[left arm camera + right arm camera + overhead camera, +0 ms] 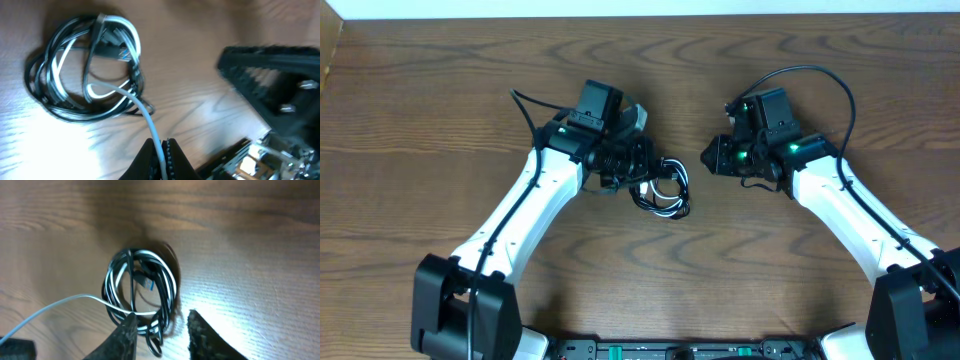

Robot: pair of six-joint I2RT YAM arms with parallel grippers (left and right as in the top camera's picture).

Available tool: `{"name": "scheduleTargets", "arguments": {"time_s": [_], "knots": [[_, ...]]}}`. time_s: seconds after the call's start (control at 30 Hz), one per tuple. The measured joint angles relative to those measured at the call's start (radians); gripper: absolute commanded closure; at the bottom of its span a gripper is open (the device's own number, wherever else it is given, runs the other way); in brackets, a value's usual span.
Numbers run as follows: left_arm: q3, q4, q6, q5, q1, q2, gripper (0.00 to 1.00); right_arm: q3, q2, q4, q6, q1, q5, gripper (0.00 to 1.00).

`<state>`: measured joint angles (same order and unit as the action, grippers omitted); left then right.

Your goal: Untangle cables

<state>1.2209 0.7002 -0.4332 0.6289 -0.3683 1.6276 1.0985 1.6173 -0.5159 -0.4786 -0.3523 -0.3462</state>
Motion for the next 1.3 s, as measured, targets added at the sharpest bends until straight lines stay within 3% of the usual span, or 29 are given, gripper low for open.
{"name": "scheduleTargets", "arguments": {"time_s": [0.17,0.27,0.37,0.57,0.93,1.13,1.3], "knots": [[-0.003,0.066,0.097,-0.006,0.000,0.002,0.66,0.000,0.000,-0.024,0.013,0.021,-0.010,0.42],[-0.003,0.122,0.161,-0.006,0.000,0.002,0.46,0.000,0.000,-0.025,0.016,0.048,-0.013,0.36],[-0.003,0.157,0.211,-0.008,-0.006,0.002,0.40,0.000,0.000,-0.025,0.017,0.087,-0.016,0.34],[-0.003,0.089,0.220,-0.064,-0.085,0.002,0.40,0.000,0.000,-0.041,0.017,0.165,-0.017,0.32],[-0.003,-0.052,-0.100,-0.319,-0.253,0.106,0.42,0.000,0.000,-0.079,0.033,0.196,-0.016,0.32],[-0.003,-0.112,-0.205,-0.368,-0.306,0.215,0.62,0.000,0.000,-0.081,0.039,0.196,-0.016,0.31],[-0.003,-0.149,-0.256,-0.389,-0.307,0.259,0.73,0.000,0.000,-0.083,0.044,0.196,-0.016,0.32]]}}
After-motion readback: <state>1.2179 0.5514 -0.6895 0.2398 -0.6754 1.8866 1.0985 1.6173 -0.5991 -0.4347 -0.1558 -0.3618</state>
